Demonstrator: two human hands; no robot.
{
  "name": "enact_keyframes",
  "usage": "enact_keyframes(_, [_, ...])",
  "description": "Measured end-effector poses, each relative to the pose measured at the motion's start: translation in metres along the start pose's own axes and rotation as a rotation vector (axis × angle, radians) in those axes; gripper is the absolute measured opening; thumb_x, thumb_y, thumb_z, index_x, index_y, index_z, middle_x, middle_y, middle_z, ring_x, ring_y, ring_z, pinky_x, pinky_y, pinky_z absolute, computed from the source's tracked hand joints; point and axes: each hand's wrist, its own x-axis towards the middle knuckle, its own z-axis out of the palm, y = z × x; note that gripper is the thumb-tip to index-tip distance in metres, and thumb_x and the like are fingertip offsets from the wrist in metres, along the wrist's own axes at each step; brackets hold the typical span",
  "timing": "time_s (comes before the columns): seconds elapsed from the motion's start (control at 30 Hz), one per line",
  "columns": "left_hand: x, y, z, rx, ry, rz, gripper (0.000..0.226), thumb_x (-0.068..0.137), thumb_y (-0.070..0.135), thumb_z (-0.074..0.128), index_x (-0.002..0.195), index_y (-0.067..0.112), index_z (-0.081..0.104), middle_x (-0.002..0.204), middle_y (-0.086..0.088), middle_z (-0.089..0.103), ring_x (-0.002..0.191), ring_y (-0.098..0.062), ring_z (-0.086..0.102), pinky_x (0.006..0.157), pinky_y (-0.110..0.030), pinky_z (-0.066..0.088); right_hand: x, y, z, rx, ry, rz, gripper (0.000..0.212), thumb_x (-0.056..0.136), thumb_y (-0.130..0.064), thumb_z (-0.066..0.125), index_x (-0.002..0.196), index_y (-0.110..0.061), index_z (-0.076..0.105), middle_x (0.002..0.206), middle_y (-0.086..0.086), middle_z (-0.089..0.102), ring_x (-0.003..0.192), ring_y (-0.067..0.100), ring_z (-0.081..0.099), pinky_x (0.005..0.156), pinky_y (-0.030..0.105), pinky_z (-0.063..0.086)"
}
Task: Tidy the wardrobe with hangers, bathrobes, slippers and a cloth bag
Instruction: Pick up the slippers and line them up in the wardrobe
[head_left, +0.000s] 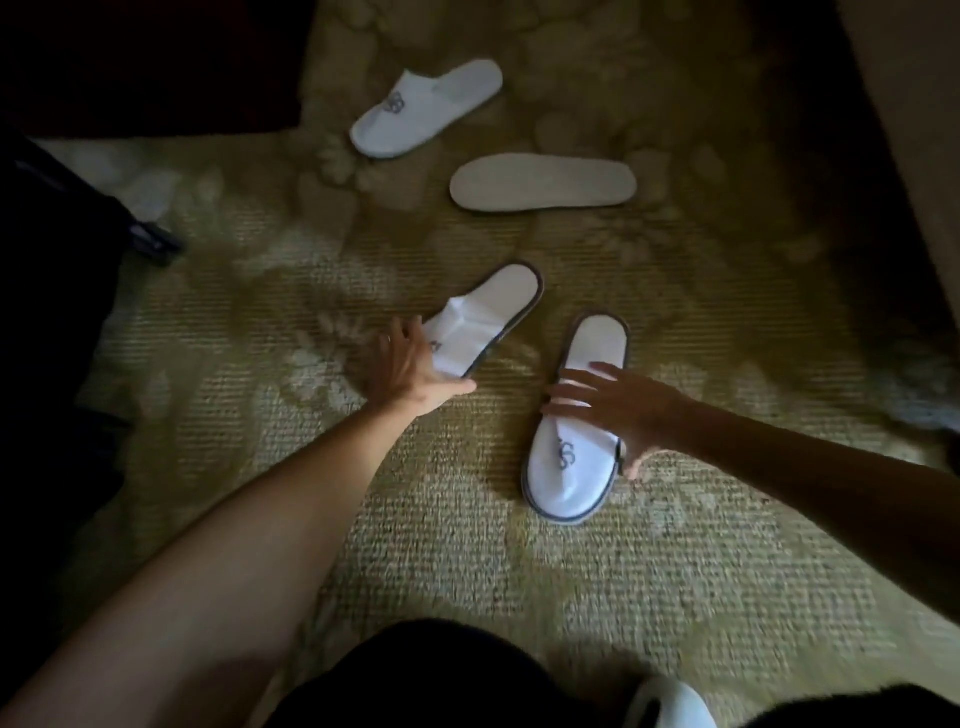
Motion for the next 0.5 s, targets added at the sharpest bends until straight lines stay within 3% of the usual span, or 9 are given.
enact_keyframes(0.1, [0.017,-0.006,0.013,0.038,0.007,0.001,0.128,0.050,0.076,0.083,0.147,0.011,0.031,0.152,-0.016,0.031,0.141,-0.036,0.030,0.114,-0.052,0.030,0.011,0.009,0.001,-0.003,-0.020,-0.003,0.159,0.018,-0.082,0.079,0.156,-0.020,0.029,0.157,0.008,0.039,0.144,0.032,0.038,0.115,0.052,0.029])
enact_keyframes(0.2, [0.022,-0.009,0.017,0.072,0.026,0.009,0.128,0.048,0.079,0.081,0.146,0.011,0.034,0.151,-0.016,0.030,0.141,-0.036,0.030,0.115,-0.054,0.030,0.013,0.004,-0.005,0.098,0.002,0.041,0.145,0.034,-0.073,0.086,0.156,-0.019,0.029,0.158,0.009,0.034,0.146,0.031,0.031,0.120,0.045,0.020])
enact_keyframes(0.33, [0.021,-0.011,0.011,0.126,0.021,0.078,0.121,0.051,0.068,0.087,0.145,0.012,0.035,0.145,-0.012,0.032,0.136,-0.035,0.035,0.109,-0.050,0.036,0.015,-0.015,-0.012,0.257,0.055,0.194,0.129,0.048,-0.068,0.086,0.153,-0.016,0.032,0.151,0.010,0.034,0.137,0.028,0.037,0.115,0.040,0.031])
enact_keyframes(0.5, [0.033,-0.010,-0.001,0.178,-0.100,0.287,0.128,0.057,0.054,0.090,0.157,0.020,0.017,0.160,0.001,0.011,0.146,-0.033,0.025,0.114,-0.052,0.034,0.036,-0.073,-0.024,0.445,0.154,0.395,0.125,0.055,-0.081,0.073,0.153,-0.022,0.024,0.157,0.010,0.024,0.141,0.031,0.030,0.117,0.052,0.027])
